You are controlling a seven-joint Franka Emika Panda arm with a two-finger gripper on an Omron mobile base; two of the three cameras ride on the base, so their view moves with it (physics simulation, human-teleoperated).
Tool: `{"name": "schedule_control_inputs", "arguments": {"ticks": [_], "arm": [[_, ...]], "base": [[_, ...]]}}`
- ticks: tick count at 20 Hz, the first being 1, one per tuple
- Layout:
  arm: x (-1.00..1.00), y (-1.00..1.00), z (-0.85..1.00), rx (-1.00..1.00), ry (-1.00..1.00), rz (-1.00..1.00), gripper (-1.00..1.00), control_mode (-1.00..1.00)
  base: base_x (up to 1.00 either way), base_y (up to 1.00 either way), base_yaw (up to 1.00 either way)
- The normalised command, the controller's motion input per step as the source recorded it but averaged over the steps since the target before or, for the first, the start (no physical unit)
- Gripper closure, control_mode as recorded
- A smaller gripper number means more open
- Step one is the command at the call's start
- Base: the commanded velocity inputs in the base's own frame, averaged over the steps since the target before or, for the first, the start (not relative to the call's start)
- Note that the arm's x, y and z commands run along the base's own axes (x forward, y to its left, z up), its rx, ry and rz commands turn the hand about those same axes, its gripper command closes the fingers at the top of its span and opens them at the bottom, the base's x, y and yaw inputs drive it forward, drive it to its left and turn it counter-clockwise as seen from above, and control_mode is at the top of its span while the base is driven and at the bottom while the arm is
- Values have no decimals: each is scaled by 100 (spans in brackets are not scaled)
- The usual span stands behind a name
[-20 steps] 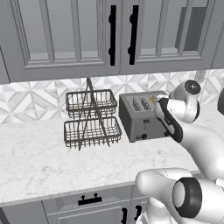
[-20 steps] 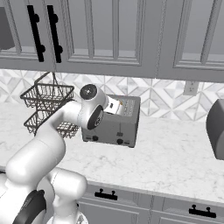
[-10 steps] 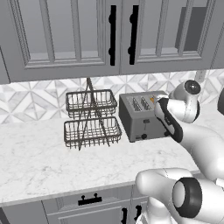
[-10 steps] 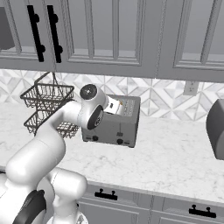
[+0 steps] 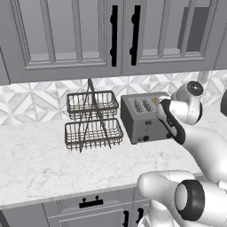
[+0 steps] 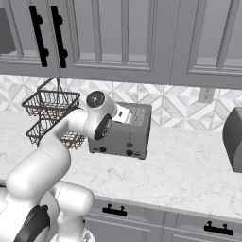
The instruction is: Start the toaster. Once the lever pops up, take the bread to the plate on the dining counter.
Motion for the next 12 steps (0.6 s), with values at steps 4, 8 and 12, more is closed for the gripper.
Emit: {"name": "schedule_control_inputs", "arguments": {"ticks": [4,8,12], "arm": [[0,0,0,0,0,0,-100,-100],[0,0,0,0,0,0,-100,-100],[0,0,0,0,0,0,-100,-100]], "base": [[0,0,0],[0,0,0],[0,0,0]]}}
